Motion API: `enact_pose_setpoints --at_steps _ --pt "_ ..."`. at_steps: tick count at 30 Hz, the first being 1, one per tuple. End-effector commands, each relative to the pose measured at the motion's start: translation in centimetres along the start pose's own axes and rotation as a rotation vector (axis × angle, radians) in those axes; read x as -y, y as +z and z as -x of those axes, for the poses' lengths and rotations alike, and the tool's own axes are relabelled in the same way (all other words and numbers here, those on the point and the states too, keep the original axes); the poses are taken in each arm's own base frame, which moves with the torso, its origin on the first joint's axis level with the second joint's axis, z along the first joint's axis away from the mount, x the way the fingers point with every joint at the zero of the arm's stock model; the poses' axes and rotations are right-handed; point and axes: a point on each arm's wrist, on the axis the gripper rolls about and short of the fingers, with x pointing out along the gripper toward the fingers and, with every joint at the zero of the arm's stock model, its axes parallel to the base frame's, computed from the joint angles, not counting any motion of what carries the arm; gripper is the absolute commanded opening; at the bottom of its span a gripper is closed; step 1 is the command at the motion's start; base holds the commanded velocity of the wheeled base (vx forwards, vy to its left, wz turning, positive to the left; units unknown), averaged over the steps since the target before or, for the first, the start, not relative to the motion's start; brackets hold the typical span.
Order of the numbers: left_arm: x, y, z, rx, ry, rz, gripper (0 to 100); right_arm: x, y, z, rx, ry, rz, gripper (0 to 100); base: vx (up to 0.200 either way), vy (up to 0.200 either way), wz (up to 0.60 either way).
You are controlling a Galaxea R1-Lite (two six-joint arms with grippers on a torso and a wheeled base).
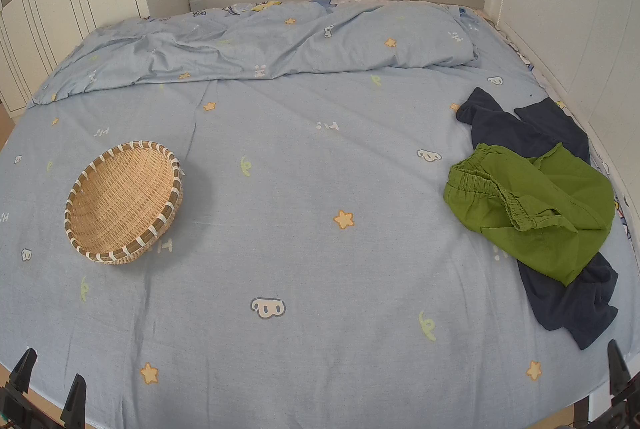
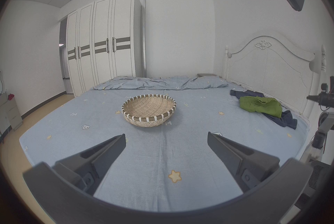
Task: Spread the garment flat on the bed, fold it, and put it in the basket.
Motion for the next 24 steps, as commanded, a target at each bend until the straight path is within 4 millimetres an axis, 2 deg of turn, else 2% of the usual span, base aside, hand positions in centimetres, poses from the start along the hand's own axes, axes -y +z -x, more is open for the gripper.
enact_pose_setpoints --at_steps 1,2,3,4,5,6,7,9,11,12,13,14,15,17,18,19,20,23,24 --pt "0.0 -0.5 0.0 -0.001 0.000 -0.001 100 1.7 16.9 3.9 0.111 0.199 -0.416 100 0.000 0.000 0.00" --pt "0.0 -0.5 0.0 -0.001 0.000 -0.001 100 1.8 17.0 4.0 0.087 0.185 -0.380 100 0.000 0.000 0.00" --pt "0.0 -0.5 0.0 -0.001 0.000 0.000 100 1.7 17.3 4.1 -0.035 0.160 -0.195 100 0.000 0.000 0.00" --pt "0.0 -0.5 0.0 -0.001 0.000 0.000 100 1.7 17.3 4.0 -0.049 0.162 -0.176 100 0.000 0.000 0.00" --pt "0.0 -0.5 0.0 -0.001 0.000 0.000 100 1.1 18.3 1.2 -0.180 0.198 -0.011 100 0.000 0.000 0.00" --pt "0.0 -0.5 0.0 -0.001 0.000 0.000 100 0.9 18.5 0.6 -0.196 0.200 0.000 100 0.000 0.000 0.00" --pt "0.0 -0.5 0.0 -0.001 0.000 0.000 100 0.0 19.6 -3.4 -0.243 0.190 0.000 100 0.000 0.000 0.00" --pt "0.0 -0.5 0.0 -0.001 0.000 0.000 100 -0.7 20.3 -7.2 -0.246 0.174 -0.001 100 0.000 0.000 0.00" --pt "0.0 -0.5 0.0 -0.001 0.000 0.000 100 -1.4 20.5 -12.0 -0.287 0.130 0.010 100 0.000 0.000 0.00" --pt "0.0 -0.5 0.0 -0.001 0.000 0.000 100 -1.4 20.5 -12.0 -0.287 0.130 0.010 100 0.000 0.000 0.00" --pt "0.0 -0.5 0.0 -0.001 0.000 0.000 100 -1.6 20.0 -15.8 -0.356 0.099 0.053 100 0.000 0.000 0.00" --pt "0.0 -0.5 0.0 -0.001 0.000 0.000 100 -1.6 19.9 -17.7 -0.397 0.092 0.102 100 0.000 0.000 0.00" --pt "0.0 -0.5 0.0 -0.001 0.000 0.000 100 -1.7 19.9 -18.6 -0.410 0.094 0.118 100 0.000 0.000 0.00" --pt "0.0 -0.5 0.0 -0.001 0.000 0.000 100 -2.1 20.0 -21.8 -0.456 0.095 0.128 100 0.000 0.000 0.00" --pt "0.0 -0.5 0.0 -0.001 0.000 0.000 100 -2.1 20.1 -22.0 -0.459 0.094 0.128 100 0.000 0.000 0.00" --pt "0.0 -0.5 0.0 -0.001 0.000 0.000 100 -2.5 20.2 -24.6 -0.514 0.099 0.133 100 0.000 0.000 0.00" --pt "0.0 -0.5 0.0 -0.001 0.000 0.000 100 -2.7 20.4 -25.9 -0.555 0.104 0.137 100 0.000 0.000 0.00" --pt "0.0 -0.5 0.0 -0.001 0.000 0.000 100 -3.1 21.3 -28.1 -0.663 0.124 0.139 100 0.000 0.000 0.00" --pt "0.0 -0.5 0.0 -0.001 0.000 0.000 100 -3.1 21.3 -28.1 -0.663 0.124 0.139 100 0.000 0.000 0.00"
